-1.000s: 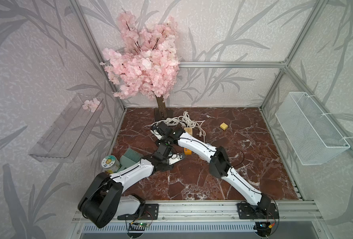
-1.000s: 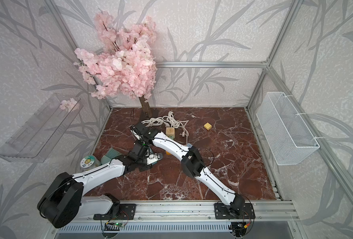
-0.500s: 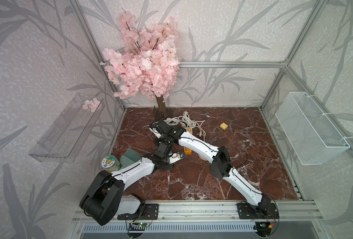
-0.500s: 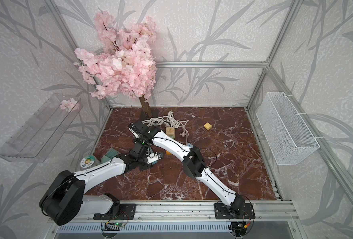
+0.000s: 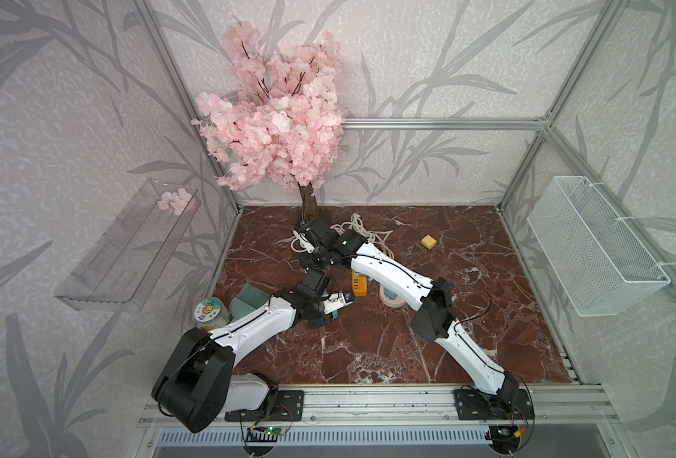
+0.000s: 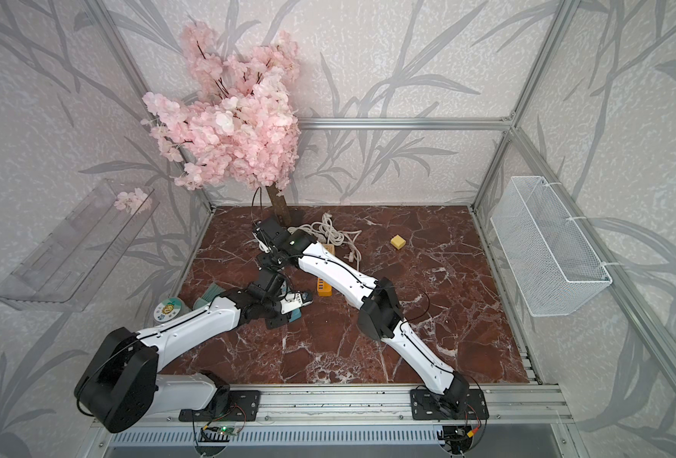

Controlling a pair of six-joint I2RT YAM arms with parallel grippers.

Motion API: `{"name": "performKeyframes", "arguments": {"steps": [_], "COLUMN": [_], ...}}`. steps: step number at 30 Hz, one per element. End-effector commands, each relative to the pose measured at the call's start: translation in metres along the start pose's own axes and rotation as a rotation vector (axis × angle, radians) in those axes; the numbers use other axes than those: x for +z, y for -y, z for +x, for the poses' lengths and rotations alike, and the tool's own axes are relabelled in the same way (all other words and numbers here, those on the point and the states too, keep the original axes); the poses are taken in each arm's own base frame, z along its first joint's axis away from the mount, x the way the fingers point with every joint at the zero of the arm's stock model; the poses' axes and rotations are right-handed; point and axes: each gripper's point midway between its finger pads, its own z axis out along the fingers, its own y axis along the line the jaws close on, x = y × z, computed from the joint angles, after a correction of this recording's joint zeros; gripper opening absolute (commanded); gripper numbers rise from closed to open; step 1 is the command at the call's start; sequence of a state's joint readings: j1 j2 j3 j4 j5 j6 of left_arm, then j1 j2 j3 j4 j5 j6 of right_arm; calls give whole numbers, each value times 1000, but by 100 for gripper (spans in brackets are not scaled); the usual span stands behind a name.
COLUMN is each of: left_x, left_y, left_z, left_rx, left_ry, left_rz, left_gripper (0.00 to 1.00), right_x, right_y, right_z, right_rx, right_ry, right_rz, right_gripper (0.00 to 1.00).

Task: Pull the plug off the socket
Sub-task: Remove the plug from the socket, then place the plug at the center of the board.

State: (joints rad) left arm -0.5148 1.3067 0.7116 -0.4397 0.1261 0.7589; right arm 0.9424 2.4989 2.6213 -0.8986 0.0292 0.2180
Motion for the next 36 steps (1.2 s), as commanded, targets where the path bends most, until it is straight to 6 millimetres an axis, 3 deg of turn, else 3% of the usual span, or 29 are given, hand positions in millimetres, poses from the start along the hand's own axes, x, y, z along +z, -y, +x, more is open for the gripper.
{"name": "performKeyframes", "arguments": {"steps": [1,3,4,11,19,21,26,31,36], "left_x": [-25,-39,-46,-93,-122,-121,-104,-90,-89], "left_y": [2,-8,-11,-24,-46,-51,-62,-58,-54], "left_z": [-14,-22,-25,-29,-12,-4,25,37,36], "left_rx": [-55,-93,-99,-215,-557,-645,-818,-879,-862], "left_ry": [54,90,107,161,211,199,115,87,130], "left_rz": [29,-19,-37,-78,-42,-16,-30,-44,-60], "left_gripper": [47,72,77,99,100,100,100,99,100], "right_x": [-44,-56,-62,-100,-155,-178,-207,-212,-193], "right_y": [19,30,35,80,157,182,238,282,323], "right_z": [-10,-7,-7,19,98,119,177,207,222], "right_rx": [49,61,67,125,286,343,445,511,564], "right_ry": [11,-2,-5,-38,-55,-57,-155,-245,-329], "right_rz": [56,78,89,180,284,331,485,604,662], "right_gripper": [0,0,0,0,0,0,0,0,0]}}
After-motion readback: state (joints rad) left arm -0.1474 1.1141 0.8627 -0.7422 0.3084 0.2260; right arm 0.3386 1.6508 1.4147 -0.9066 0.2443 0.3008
